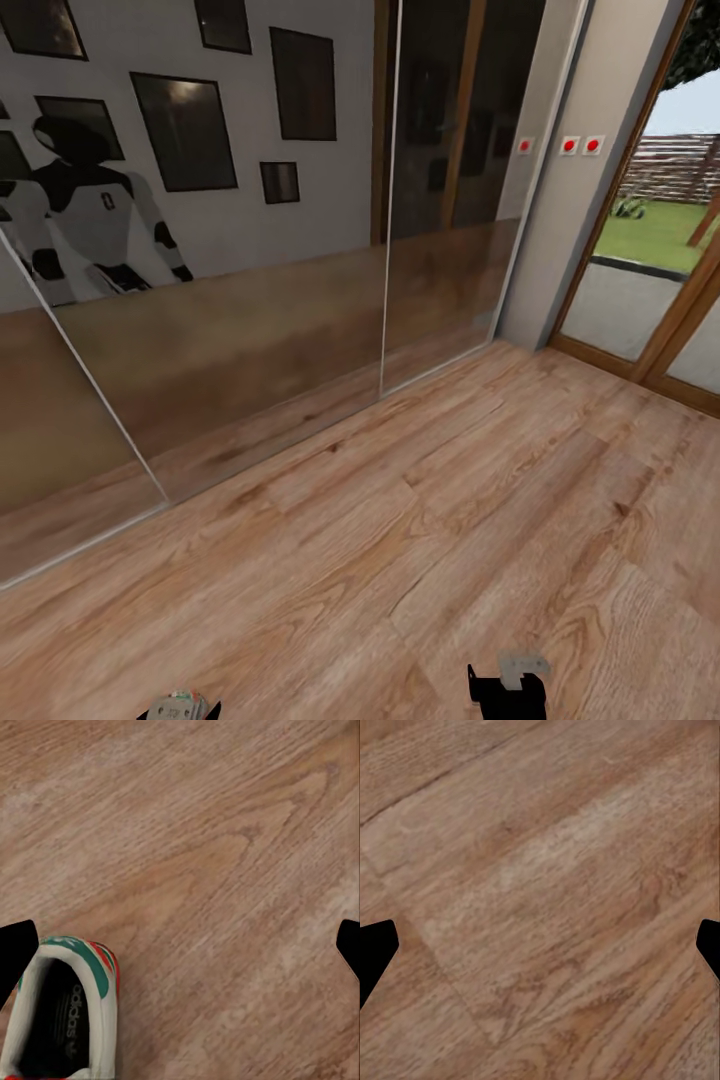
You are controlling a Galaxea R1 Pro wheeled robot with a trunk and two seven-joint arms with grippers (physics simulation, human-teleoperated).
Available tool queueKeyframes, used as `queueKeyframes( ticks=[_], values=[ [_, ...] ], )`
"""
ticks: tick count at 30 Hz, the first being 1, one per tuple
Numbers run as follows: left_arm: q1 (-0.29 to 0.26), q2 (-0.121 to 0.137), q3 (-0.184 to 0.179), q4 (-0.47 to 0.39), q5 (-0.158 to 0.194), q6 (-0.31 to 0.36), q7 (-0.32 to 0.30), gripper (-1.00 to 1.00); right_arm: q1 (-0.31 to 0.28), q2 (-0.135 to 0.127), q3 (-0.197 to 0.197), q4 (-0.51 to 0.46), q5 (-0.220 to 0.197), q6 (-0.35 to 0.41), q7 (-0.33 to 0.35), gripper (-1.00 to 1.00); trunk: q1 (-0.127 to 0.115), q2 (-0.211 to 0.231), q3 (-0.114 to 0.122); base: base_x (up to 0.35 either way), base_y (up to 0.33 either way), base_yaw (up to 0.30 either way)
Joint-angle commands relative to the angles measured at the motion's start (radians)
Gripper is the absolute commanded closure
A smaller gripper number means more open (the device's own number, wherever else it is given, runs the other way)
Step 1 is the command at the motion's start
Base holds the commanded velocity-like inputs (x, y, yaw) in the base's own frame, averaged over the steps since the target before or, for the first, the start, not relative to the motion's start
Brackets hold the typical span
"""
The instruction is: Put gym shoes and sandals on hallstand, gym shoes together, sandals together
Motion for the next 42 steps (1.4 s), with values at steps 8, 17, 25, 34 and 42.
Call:
queueKeyframes(
  ticks=[8,17,25,34,42],
  values=[
    [-0.001,-0.001,0.009,0.001,-0.006,-0.003,-0.008,-1.00,0.000,0.000,0.003,0.001,0.004,-0.002,-0.006,-1.00,0.000,0.000,-0.001,0.153,0.000,0.000],
    [-0.001,-0.001,0.007,0.001,-0.006,-0.003,-0.008,-1.00,-0.001,0.000,0.003,0.001,0.004,-0.002,-0.006,-1.00,0.000,0.000,-0.001,0.241,0.000,0.000],
    [-0.001,-0.001,0.007,0.001,-0.006,-0.003,-0.008,-1.00,-0.001,0.000,0.003,0.001,0.004,-0.002,-0.006,-1.00,0.000,0.000,-0.001,0.098,0.000,0.000],
    [-0.001,-0.001,0.007,0.001,-0.006,-0.003,-0.008,-1.00,0.000,0.000,0.003,0.001,0.004,-0.002,-0.006,-1.00,0.000,0.000,-0.001,0.014,0.000,0.000],
    [-0.001,-0.001,0.007,0.001,-0.006,-0.003,-0.008,-1.00,-0.001,0.000,0.003,0.001,0.004,-0.002,-0.006,-1.00,0.000,0.000,-0.001,0.011,0.000,0.000]
  ],
)
